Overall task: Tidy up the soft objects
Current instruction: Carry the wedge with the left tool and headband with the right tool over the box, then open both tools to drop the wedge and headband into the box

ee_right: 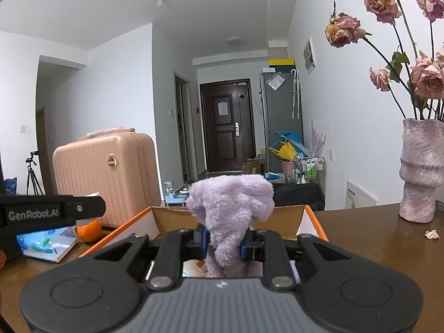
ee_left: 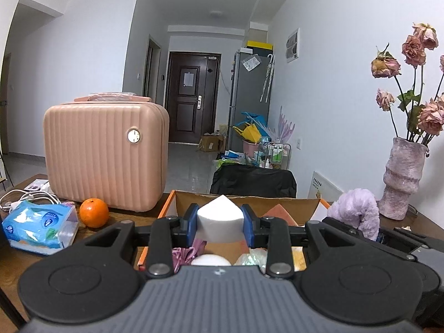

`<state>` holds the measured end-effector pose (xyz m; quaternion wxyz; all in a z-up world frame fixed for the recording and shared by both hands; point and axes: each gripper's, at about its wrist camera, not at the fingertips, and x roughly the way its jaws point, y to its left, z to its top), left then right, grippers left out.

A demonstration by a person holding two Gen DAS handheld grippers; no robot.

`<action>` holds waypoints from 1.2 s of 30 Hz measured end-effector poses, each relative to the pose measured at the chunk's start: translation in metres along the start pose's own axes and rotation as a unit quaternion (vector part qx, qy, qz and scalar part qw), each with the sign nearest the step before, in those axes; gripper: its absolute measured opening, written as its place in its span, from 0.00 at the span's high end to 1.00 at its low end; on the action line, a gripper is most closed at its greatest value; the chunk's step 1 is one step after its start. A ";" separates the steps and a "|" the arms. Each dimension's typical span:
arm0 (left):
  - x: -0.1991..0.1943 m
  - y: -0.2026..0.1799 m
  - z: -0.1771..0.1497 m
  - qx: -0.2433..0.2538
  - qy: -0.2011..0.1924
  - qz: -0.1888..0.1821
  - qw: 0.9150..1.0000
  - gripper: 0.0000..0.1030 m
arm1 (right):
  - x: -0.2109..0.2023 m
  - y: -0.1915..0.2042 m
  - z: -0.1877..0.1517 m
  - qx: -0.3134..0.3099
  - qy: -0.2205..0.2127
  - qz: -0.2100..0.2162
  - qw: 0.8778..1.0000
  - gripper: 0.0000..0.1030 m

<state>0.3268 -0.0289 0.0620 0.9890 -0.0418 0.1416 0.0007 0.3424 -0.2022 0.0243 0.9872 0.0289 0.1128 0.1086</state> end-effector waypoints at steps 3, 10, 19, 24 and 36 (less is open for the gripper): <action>0.010 0.000 0.001 -0.001 0.005 0.000 1.000 0.68 | 0.010 -0.002 0.003 0.002 0.000 -0.004 1.000 0.81; 0.032 0.000 0.005 0.000 0.007 0.000 1.000 0.68 | 0.031 -0.006 0.006 0.009 0.006 -0.015 1.000 0.81; 0.060 -0.005 0.007 0.002 0.017 -0.003 1.000 0.68 | 0.057 -0.017 0.014 0.011 0.021 -0.031 0.999 0.81; 0.075 -0.006 0.009 0.004 0.023 -0.003 1.000 0.68 | 0.072 -0.026 0.020 0.018 0.032 -0.040 0.999 0.81; 0.101 -0.006 0.005 0.011 0.040 0.004 0.999 0.68 | 0.106 -0.038 0.027 0.019 0.062 -0.060 0.996 0.80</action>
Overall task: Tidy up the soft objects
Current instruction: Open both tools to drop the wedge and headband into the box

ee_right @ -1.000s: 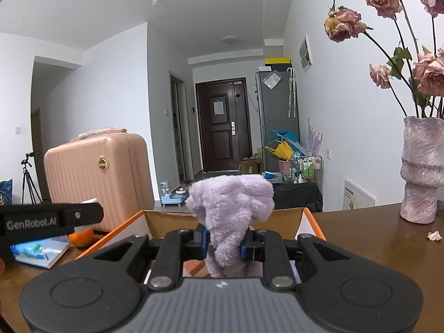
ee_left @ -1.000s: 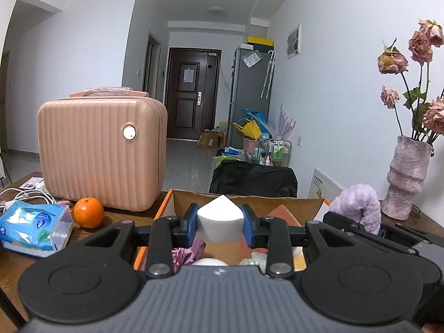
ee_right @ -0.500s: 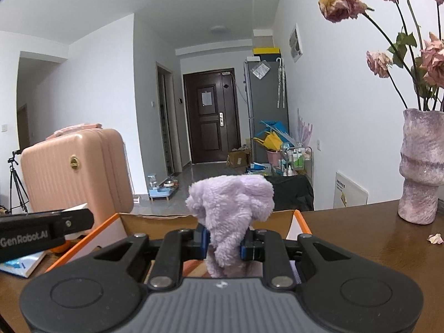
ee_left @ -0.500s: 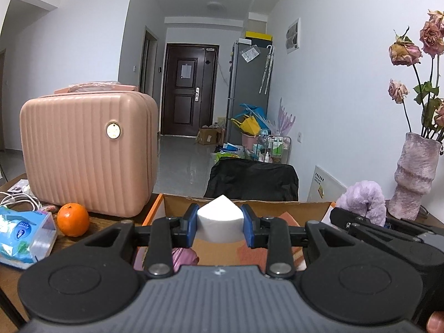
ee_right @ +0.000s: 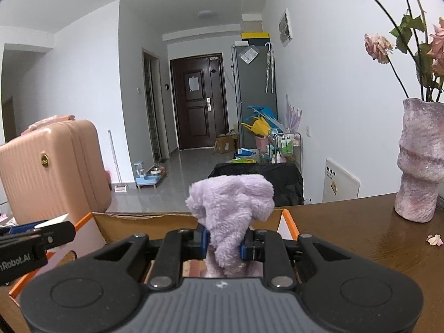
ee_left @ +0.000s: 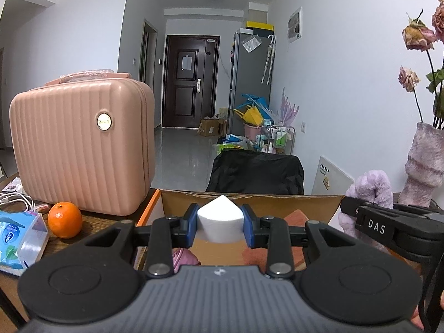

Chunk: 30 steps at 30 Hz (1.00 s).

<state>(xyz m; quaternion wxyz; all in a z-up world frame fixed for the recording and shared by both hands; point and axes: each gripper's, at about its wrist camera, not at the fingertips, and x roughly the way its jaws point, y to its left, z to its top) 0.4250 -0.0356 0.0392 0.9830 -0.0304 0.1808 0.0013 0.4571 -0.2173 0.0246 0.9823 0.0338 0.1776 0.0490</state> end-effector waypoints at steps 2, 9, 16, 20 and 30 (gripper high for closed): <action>0.003 0.001 -0.001 0.001 0.005 0.000 1.000 0.67 | 0.004 0.002 -0.001 -0.004 0.004 0.002 1.000 0.76; 0.012 0.007 -0.004 -0.010 0.027 0.001 1.000 0.51 | 0.007 0.000 -0.002 -0.006 0.011 0.003 1.000 0.54; 0.010 0.008 -0.004 -0.010 0.022 0.020 1.000 0.26 | 0.002 0.000 -0.002 -0.005 -0.001 -0.003 1.000 0.16; 0.009 0.006 -0.005 -0.005 0.019 0.026 0.999 0.19 | 0.000 -0.004 0.000 0.004 -0.006 -0.003 1.000 0.15; 0.008 0.011 -0.004 -0.012 0.013 0.048 0.999 0.00 | -0.002 -0.005 0.003 0.006 -0.008 -0.010 1.000 0.00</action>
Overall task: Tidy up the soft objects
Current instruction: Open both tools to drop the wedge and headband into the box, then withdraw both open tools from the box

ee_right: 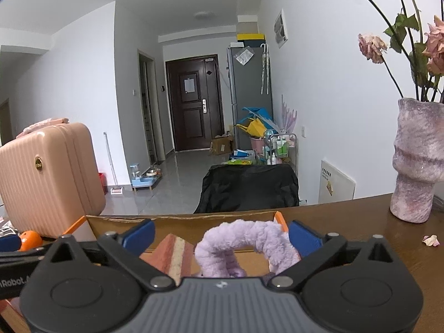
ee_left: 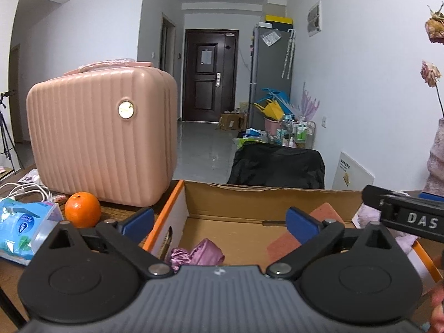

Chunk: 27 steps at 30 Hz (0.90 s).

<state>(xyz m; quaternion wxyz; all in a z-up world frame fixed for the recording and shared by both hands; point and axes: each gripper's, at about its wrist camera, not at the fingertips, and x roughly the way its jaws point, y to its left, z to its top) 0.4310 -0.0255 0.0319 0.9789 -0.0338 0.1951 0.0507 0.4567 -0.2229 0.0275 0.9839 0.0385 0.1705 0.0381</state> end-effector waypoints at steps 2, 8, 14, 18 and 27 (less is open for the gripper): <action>0.001 0.002 0.000 -0.005 0.003 0.004 1.000 0.00 | -0.002 0.000 0.001 0.005 -0.002 0.001 1.000 0.00; -0.003 0.009 -0.001 -0.012 0.004 0.012 1.000 0.00 | -0.008 -0.003 0.002 0.015 -0.006 0.001 1.000 0.00; -0.012 0.016 -0.003 -0.017 0.003 0.014 1.000 0.00 | -0.021 -0.001 -0.002 0.008 -0.009 0.003 1.000 0.00; -0.020 0.017 -0.005 -0.017 0.001 0.014 1.000 0.00 | -0.031 -0.001 -0.005 0.004 -0.012 0.004 1.000 0.00; -0.044 0.021 -0.014 -0.013 -0.008 0.008 1.000 0.00 | -0.057 0.001 -0.012 -0.015 -0.017 0.004 1.000 0.00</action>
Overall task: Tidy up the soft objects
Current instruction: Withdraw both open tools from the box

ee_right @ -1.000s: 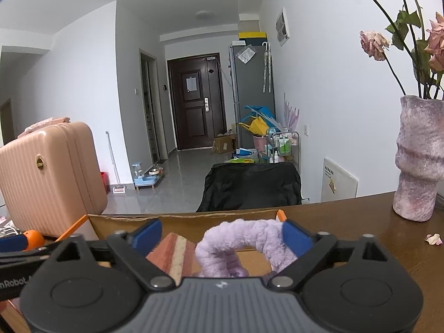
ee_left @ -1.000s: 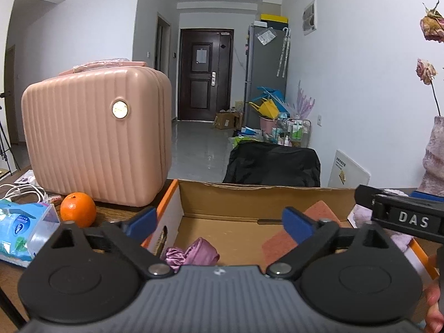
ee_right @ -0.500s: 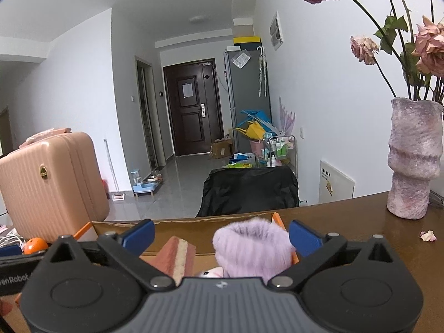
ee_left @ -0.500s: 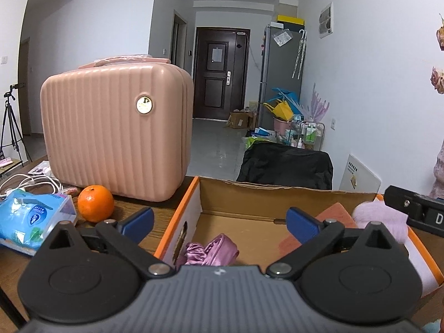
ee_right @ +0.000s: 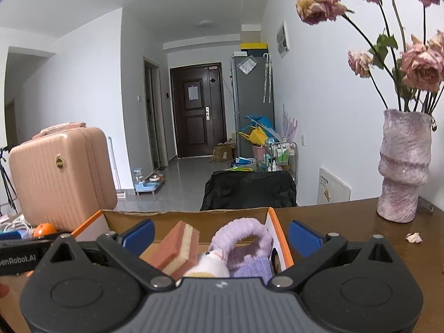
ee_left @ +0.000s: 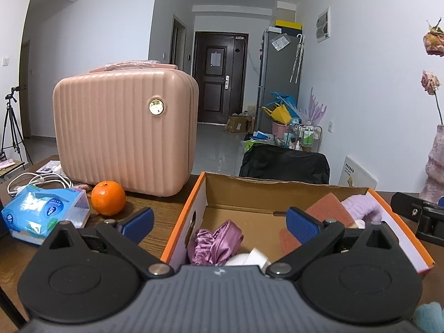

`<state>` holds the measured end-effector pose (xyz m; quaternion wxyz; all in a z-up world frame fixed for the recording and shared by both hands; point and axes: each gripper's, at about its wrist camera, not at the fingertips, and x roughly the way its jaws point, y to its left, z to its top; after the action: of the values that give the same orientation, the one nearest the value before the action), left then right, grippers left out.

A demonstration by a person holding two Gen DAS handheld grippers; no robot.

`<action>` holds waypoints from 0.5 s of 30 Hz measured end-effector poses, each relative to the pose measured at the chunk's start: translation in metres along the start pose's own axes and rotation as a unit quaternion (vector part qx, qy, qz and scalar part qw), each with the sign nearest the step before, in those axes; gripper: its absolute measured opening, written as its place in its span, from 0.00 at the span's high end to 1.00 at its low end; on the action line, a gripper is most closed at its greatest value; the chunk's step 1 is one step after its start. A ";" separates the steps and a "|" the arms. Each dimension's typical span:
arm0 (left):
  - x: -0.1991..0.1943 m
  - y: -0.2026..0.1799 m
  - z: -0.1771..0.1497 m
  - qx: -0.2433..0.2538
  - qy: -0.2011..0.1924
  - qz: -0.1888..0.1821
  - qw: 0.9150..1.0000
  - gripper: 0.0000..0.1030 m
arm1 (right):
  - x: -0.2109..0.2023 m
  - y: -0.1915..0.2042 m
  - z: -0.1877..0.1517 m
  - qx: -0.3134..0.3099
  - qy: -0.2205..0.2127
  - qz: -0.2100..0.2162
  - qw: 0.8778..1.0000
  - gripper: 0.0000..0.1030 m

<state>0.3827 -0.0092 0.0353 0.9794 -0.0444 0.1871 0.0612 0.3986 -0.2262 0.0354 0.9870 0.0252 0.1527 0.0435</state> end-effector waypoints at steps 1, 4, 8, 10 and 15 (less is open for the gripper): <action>-0.003 0.000 -0.001 0.000 -0.001 -0.001 1.000 0.00 | -0.004 0.001 -0.001 -0.003 -0.002 0.000 1.000 0.00; -0.011 0.003 -0.004 0.002 -0.003 -0.003 1.000 0.00 | -0.016 0.002 -0.004 -0.010 -0.007 0.001 1.000 0.00; -0.022 0.005 -0.008 0.003 -0.005 -0.004 1.000 0.00 | -0.029 0.004 -0.009 -0.017 -0.009 0.003 1.000 0.00; -0.027 0.007 -0.011 0.002 -0.006 -0.007 1.000 0.00 | -0.036 0.004 -0.013 -0.018 -0.011 0.004 1.000 0.00; -0.042 0.012 -0.016 0.003 -0.009 -0.015 1.000 0.00 | -0.056 0.004 -0.025 -0.033 -0.017 0.004 0.999 0.00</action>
<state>0.3365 -0.0035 0.0349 0.9820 -0.0441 0.1774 0.0469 0.3381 -0.2261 0.0287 0.9896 -0.0064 0.1340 0.0520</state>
